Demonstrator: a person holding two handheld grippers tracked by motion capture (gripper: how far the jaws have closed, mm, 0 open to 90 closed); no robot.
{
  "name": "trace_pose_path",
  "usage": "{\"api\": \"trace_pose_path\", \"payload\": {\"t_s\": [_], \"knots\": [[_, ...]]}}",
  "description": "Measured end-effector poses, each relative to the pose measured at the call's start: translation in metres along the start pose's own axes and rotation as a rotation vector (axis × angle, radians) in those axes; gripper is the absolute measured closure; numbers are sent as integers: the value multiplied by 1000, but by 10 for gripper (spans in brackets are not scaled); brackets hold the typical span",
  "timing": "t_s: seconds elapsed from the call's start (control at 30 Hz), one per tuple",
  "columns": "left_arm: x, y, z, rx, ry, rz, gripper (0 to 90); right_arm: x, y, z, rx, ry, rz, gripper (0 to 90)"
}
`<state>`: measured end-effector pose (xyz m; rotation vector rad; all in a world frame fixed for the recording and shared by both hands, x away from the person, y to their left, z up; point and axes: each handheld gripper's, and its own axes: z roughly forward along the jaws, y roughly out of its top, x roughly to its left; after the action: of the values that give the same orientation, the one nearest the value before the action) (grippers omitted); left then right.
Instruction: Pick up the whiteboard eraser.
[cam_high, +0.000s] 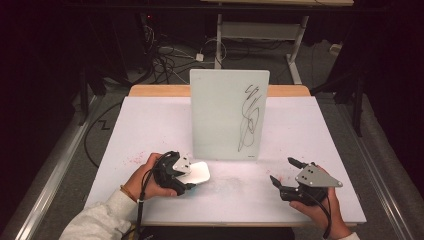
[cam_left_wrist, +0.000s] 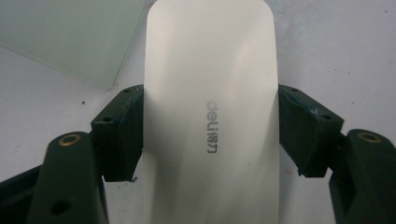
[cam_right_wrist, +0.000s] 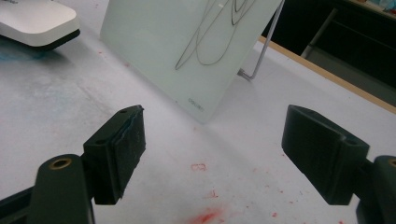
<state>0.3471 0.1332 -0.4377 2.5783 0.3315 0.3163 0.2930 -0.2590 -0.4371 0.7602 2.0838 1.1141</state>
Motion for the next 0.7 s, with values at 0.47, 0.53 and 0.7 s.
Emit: {"api": "trace_pose_path", "payload": {"t_s": [0.47,0.53,0.7], "knots": [[-1,-1,-11,-117,133,-60,293,0,1,2,-4,-11,-3,227],[-1,-2,-11,-119,139,-62,293,-1,1,2,-3,-13,0,226],[-1,-2,-14,-149,159,-75,293,-1,2,4,-3,-13,-2,226]]}}
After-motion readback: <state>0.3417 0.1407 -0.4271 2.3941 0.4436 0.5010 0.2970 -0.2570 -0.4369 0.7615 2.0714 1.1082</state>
